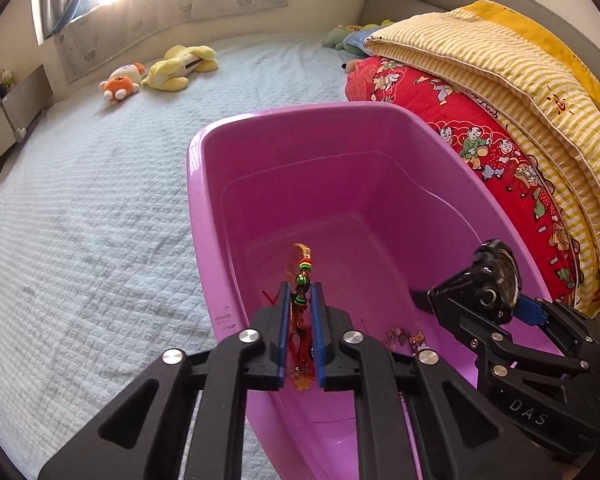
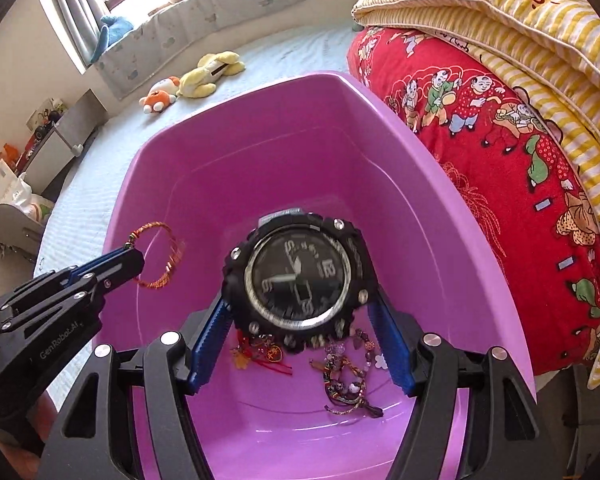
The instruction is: Organize jewelry
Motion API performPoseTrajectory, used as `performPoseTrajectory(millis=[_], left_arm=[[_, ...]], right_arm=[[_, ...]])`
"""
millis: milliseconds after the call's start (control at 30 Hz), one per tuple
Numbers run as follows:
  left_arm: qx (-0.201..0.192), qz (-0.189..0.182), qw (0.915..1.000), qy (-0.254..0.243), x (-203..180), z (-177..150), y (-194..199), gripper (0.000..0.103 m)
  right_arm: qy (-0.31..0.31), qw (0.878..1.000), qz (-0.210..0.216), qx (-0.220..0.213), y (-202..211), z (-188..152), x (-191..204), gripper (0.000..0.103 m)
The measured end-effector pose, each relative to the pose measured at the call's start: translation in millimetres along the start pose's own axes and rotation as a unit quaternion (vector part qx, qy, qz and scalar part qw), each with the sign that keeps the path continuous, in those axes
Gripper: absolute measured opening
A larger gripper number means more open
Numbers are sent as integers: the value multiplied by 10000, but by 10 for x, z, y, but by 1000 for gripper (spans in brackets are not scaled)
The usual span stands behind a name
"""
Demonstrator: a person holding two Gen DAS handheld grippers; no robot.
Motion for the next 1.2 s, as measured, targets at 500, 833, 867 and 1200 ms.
performPoseTrajectory(millis=[500, 833, 867, 1200], left_arm=[[-243, 217, 9993, 197, 63, 27, 236, 96], [-103, 259, 9993, 252, 84, -37, 275, 96], [-102, 258, 9993, 252, 84, -39, 275, 96], [-93, 216, 9996, 153, 9, -75, 383, 96]], right_arm=[[-284, 9995, 37, 158, 62, -100, -176, 71], [-106, 9997, -80, 215, 163, -172, -103, 72], [-80, 9996, -96, 234, 171, -181, -94, 72], [166, 9985, -276, 453, 279, -270, -61, 72]])
Point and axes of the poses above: each gripper's, at about its wrist camera, not at the fingertips, and y roughly against the way its jaws point, x to its left, z to its top, the point moved 6 cm from there along -y, roughly the way its jaws point, and after that the axes turned 9 degrees about -z, right-handed, at the moved point
